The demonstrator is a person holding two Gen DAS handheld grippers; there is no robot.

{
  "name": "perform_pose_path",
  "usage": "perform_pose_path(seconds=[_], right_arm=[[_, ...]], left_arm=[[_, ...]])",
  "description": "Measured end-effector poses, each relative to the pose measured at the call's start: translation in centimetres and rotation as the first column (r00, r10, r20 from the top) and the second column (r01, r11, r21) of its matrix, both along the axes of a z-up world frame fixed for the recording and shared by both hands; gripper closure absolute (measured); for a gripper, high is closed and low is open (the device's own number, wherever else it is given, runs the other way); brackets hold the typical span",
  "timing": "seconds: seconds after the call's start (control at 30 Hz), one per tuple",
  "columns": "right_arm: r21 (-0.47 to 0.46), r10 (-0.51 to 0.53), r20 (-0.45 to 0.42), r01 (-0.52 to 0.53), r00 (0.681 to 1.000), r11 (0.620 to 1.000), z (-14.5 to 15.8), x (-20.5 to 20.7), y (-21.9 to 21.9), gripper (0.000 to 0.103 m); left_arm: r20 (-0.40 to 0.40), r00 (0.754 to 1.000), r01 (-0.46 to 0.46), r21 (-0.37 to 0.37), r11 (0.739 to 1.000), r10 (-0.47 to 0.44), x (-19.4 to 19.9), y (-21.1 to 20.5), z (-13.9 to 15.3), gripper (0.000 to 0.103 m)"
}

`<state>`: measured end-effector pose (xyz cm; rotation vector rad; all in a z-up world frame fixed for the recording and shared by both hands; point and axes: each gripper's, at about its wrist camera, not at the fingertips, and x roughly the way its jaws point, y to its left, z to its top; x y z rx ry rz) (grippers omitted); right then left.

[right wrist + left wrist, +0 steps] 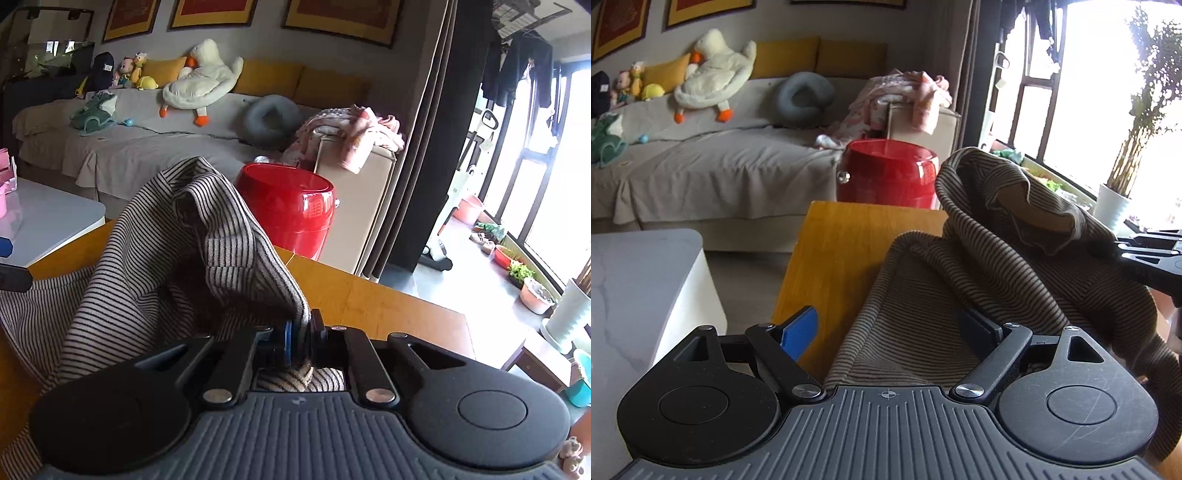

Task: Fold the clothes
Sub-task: 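Grasp the sweater collar with both grippers and lift it off the table, then raise the held sweater with both grippers and lay it flat on the table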

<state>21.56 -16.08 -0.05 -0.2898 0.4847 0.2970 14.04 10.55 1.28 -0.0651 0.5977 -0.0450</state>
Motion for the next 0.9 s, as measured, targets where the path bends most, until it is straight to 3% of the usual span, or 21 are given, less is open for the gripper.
perform_pose_path(seconds=[0.13,0.3,0.37,0.43,0.47,0.53,0.6,0.63,0.7,0.73,0.77,0.8,0.83,0.9], right_arm=[[0.0,0.005,0.017,-0.005,1.0,1.0,0.1,0.6,0.0,0.094],[-0.067,-0.014,0.077,0.019,0.997,0.998,-0.2,1.1,0.1,0.093],[-0.106,-0.035,0.112,0.047,0.993,0.993,-0.5,1.1,0.1,0.089],[-0.046,-0.058,0.082,0.062,0.995,0.997,-0.3,1.0,-0.6,0.085],[0.025,-0.052,0.045,0.051,0.998,0.998,0.1,0.8,-1.1,0.082],[0.123,-0.02,-0.012,0.021,1.0,0.992,0.5,0.3,-1.7,0.053],[0.164,0.012,-0.064,-0.001,0.998,0.986,0.0,0.4,-1.5,0.042],[0.174,0.028,-0.093,-0.011,0.995,0.985,-0.4,0.6,-1.3,0.042],[0.147,0.063,-0.119,-0.045,0.991,0.988,-1.4,1.2,-0.4,0.047],[0.101,0.078,-0.11,-0.067,0.991,0.993,-1.8,1.3,0.1,0.074],[0.025,0.082,-0.073,-0.08,0.994,0.996,-2.1,1.1,0.7,0.087],[-0.052,0.072,-0.01,-0.072,0.997,0.996,-2.1,0.8,1.0,0.091],[-0.102,0.052,0.058,-0.046,0.997,0.994,-1.6,0.5,0.9,0.092],[-0.114,0.007,0.159,0.011,0.987,0.993,0.6,-0.1,-0.4,0.092]], left_arm=[[0.011,0.997,0.07,0.072,0.995,-0.071,1.9,-1.7,0.3,0.011],[0.048,0.982,0.184,-0.024,0.983,-0.183,6.5,-4.0,2.4,0.007],[0.011,0.984,0.18,0.02,0.983,-0.181,9.2,-5.6,2.0,0.007],[-0.043,0.985,0.167,0.066,0.984,-0.164,12.0,-6.9,1.2,0.009],[-0.076,0.985,0.163,0.081,0.983,-0.157,13.3,-7.3,0.4,0.014],[-0.117,0.982,0.156,0.092,0.983,-0.145,15.2,-7.5,-0.9,0.029],[-0.141,0.982,0.144,0.101,0.984,-0.129,16.6,-7.5,-2.1,0.056],[-0.14,0.983,0.132,0.109,0.985,-0.116,16.9,-7.4,-2.4,0.057],[-0.13,0.985,0.131,0.106,0.986,-0.117,17.1,-7.0,-2.3,0.082],[-0.117,0.988,0.119,0.116,0.986,-0.105,16.9,-6.8,-1.9,0.083],[-0.099,0.991,0.099,0.134,0.986,-0.086,16.5,-6.6,-1.2,0.088],[-0.072,0.995,0.081,0.157,0.984,-0.07,16.0,-6.2,-0.4,0.094],[-0.038,0.998,0.064,0.182,0.981,-0.058,15.2,-5.8,0.7,0.094],[0.028,0.999,0.038,0.218,0.975,-0.045,13.4,-4.9,3.0,0.094]])
